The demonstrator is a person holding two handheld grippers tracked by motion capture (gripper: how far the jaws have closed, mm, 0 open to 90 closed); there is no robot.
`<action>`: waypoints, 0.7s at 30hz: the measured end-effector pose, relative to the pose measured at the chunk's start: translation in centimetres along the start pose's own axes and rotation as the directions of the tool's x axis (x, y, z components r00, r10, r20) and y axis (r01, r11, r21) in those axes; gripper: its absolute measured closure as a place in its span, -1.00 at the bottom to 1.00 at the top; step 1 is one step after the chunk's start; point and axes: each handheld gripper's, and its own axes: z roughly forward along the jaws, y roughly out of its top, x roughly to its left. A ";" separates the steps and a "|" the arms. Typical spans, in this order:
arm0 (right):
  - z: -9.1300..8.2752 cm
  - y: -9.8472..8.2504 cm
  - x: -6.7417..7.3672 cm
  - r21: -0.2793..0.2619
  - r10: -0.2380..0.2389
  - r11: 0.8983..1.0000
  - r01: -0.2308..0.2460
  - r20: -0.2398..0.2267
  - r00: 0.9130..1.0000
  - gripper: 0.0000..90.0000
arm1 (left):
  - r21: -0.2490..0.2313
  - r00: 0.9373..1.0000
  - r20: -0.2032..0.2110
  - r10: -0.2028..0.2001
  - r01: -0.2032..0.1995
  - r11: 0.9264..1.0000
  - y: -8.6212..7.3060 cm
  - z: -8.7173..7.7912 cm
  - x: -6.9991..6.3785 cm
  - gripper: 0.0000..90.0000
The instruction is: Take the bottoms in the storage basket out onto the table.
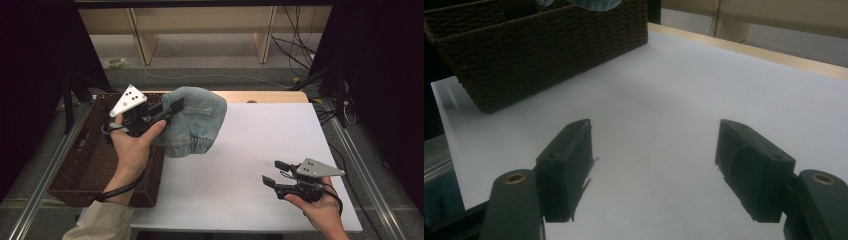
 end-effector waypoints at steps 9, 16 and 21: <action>0.0 0.0 0.0 0.001 -0.001 1.000 0.001 -0.001 1.000 -0.28 | 0.004 1.000 0.015 0.002 -0.002 1.000 -0.1 0.4 -0.5 0.70; 0.0 0.0 0.0 0.001 0.000 1.000 0.000 -0.002 1.000 -0.28 | 0.009 1.000 0.022 0.008 -0.008 1.000 -0.2 0.7 -0.9 0.70; 0.0 0.0 0.0 0.001 -0.001 1.000 0.001 -0.002 1.000 -0.28 | 0.007 0.999 0.030 0.009 -0.010 1.000 -0.1 0.8 -1.1 0.70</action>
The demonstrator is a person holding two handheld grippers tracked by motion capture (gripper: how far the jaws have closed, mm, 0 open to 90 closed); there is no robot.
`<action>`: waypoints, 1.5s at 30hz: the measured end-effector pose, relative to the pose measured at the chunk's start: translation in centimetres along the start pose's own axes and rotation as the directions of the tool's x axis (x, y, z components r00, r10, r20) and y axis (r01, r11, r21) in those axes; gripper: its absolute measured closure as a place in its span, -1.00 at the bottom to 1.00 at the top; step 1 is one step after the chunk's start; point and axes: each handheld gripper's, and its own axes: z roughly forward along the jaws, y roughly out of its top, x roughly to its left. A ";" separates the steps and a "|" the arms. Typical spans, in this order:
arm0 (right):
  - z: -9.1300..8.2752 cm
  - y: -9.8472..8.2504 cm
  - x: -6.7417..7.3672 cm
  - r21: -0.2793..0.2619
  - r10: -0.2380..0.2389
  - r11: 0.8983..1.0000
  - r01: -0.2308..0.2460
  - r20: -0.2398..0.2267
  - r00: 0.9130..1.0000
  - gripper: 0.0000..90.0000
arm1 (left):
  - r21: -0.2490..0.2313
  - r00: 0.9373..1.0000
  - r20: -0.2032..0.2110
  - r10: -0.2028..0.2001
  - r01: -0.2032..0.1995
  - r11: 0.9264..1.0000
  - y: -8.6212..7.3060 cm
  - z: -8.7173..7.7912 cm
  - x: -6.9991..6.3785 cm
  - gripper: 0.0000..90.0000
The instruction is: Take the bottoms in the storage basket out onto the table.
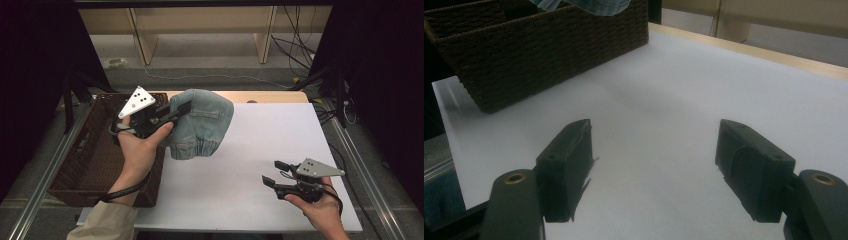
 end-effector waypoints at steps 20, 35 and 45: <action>0.0 0.0 0.0 -0.001 0.002 1.000 -0.002 -0.001 1.000 -0.28 | 0.021 0.999 0.035 0.015 -0.015 1.000 -0.4 1.0 -1.1 0.70; 0.0 0.0 0.0 0.000 0.003 1.000 -0.003 -0.001 1.000 -0.28 | 0.031 0.998 0.060 0.012 -0.014 0.999 -0.6 1.6 -1.8 0.70; 0.0 0.0 0.0 -0.002 0.000 1.000 0.000 0.000 1.000 -0.28 | 0.038 0.998 0.068 0.018 -0.020 0.999 -0.8 1.8 -2.2 0.70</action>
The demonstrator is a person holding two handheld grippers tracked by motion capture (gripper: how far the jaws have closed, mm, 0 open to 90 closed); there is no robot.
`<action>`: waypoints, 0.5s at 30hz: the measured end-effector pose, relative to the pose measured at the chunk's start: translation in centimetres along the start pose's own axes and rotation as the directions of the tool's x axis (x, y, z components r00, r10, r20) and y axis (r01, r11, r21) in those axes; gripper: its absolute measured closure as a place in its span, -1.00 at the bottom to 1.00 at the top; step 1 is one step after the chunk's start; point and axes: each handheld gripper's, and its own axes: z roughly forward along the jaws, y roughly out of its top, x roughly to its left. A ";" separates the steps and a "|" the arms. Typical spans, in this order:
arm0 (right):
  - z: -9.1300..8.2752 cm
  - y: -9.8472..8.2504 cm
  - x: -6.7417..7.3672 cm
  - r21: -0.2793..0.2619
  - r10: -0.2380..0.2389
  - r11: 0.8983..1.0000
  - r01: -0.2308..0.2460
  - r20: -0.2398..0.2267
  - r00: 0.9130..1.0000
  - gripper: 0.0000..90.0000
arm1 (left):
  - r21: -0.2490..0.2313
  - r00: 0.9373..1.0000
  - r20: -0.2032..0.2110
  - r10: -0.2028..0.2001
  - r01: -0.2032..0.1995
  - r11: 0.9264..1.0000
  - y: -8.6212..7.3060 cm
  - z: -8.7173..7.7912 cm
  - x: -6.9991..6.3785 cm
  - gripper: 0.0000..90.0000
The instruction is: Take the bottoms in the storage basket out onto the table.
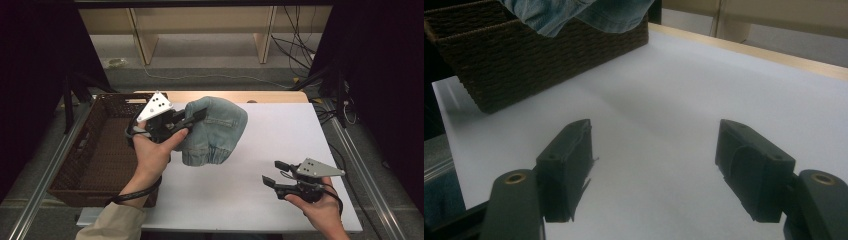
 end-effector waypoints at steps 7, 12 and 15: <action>0.0 0.0 0.0 0.000 0.000 1.000 0.000 0.000 1.000 -0.28 | 0.006 1.000 0.009 -0.002 0.002 1.000 -0.2 0.2 -0.3 0.70; 0.0 0.0 0.0 0.001 0.000 1.000 0.000 0.000 1.000 -0.28 | 0.011 1.000 0.013 0.001 -0.001 1.000 -0.3 0.4 -0.4 0.70; 0.0 0.0 0.0 0.001 0.001 1.000 -0.001 -0.001 1.000 -0.28 | 0.013 1.000 0.014 0.004 -0.005 1.000 -0.3 0.5 -0.5 0.70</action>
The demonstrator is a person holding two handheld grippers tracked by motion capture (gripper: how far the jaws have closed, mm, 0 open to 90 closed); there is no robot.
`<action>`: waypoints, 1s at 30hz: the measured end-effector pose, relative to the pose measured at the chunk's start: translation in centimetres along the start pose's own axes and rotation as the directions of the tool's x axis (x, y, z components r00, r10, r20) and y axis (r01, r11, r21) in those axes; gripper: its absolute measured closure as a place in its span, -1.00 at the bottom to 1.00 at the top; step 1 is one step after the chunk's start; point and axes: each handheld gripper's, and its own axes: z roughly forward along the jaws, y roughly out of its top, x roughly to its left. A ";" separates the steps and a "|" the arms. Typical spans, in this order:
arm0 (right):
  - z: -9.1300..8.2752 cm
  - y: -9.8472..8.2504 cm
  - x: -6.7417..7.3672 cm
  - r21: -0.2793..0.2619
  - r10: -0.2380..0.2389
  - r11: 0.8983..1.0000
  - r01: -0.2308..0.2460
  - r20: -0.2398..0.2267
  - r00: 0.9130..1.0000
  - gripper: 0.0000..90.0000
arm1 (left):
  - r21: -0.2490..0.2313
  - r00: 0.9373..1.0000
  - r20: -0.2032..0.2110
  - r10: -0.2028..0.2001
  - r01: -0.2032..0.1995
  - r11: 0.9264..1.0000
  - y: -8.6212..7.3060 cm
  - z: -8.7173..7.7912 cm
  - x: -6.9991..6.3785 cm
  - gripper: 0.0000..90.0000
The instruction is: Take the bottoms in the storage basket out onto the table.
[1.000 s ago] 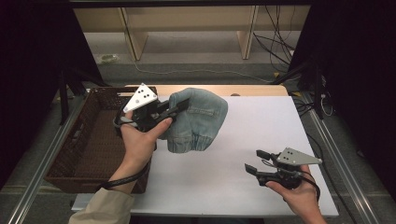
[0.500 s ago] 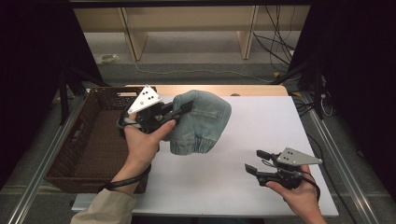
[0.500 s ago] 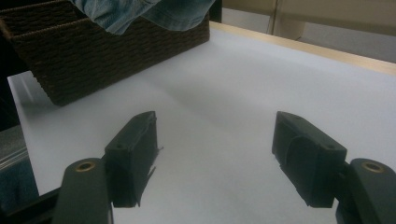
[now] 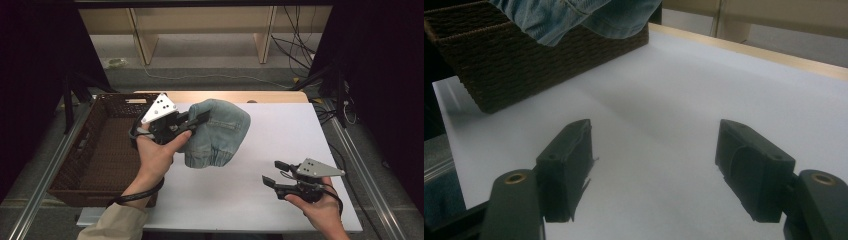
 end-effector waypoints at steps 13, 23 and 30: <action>0.0 0.0 0.0 0.000 -0.001 1.000 0.001 0.000 1.000 -0.28 | 0.016 1.000 0.012 0.004 -0.004 1.000 -0.3 0.5 -0.4 0.70; 0.0 0.0 0.0 -0.001 -0.001 1.000 0.001 0.000 1.000 -0.28 | 0.023 1.000 0.029 0.012 -0.013 1.000 -0.6 1.0 -0.8 0.70; 0.0 0.0 0.0 -0.001 -0.002 1.000 0.001 0.000 1.000 -0.28 | 0.037 0.999 0.040 0.015 -0.017 0.999 -1.0 1.5 -1.2 0.70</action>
